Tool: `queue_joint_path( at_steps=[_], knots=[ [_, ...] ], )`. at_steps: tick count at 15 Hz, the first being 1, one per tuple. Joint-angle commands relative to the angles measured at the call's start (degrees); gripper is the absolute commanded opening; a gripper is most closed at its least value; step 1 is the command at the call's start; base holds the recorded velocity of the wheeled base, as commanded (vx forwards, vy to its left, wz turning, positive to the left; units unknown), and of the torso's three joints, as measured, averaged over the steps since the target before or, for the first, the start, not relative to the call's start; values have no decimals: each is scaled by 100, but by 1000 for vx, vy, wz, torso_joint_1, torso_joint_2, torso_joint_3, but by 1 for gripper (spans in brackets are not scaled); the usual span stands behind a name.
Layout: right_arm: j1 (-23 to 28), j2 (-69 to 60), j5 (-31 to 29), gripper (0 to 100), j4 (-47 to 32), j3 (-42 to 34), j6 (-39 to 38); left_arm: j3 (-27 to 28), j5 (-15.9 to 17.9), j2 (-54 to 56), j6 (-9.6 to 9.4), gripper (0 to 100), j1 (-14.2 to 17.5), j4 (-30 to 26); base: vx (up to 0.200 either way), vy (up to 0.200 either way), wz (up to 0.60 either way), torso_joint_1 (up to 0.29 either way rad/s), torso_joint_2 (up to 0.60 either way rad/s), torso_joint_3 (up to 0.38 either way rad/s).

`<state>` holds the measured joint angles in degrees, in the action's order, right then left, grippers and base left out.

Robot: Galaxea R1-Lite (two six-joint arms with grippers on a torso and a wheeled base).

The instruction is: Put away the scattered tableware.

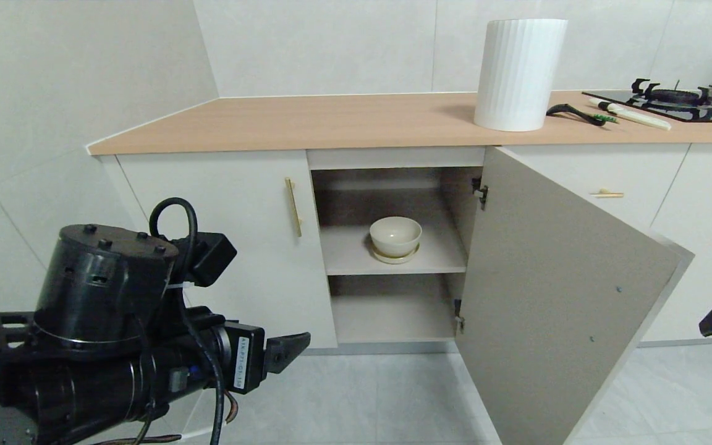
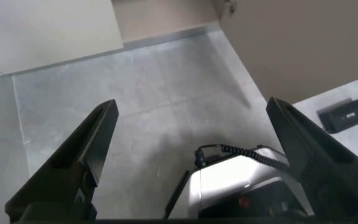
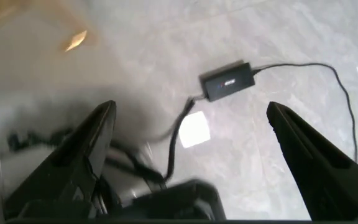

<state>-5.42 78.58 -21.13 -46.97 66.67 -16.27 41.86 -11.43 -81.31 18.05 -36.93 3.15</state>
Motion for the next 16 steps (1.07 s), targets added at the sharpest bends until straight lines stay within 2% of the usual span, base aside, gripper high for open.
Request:
queue_joint_path(
  at_steps=[1, 4, 7, 9, 14, 16],
  knots=[
    [455, 430, 47, 100, 285, 13, 54, 6, 1, -8, 14, 100, 10, 2, 0, 0, 0, 0, 0, 0],
    [542, 949, 179, 100, 935, -14, -51, 6, 1, -8, 14, 100, 10, 11, 0, 0, 0, 0, 0, 0],
    [525, 1019, 812, 100, 1269, -102, -139, 24, 1, 1, 31, 100, 19, 11, 0, 0, 0, 0, 0, 0],
    [472, 1054, 979, 100, 1401, -207, -148, 24, 1, -8, 49, 100, 19, 11, 0, 0, 0, 0, 0, 0],
    [6, 1054, 988, 100, 1928, -567, -183, 41, 1, 1, 58, 100, 27, 11, 0, 0, 0, 0, 0, 0],
    [-328, 1072, 1005, 100, 2306, -787, -394, 41, 1, 1, 58, 100, 27, 90, 0, 0, 0, 0, 0, 0]
  ],
)
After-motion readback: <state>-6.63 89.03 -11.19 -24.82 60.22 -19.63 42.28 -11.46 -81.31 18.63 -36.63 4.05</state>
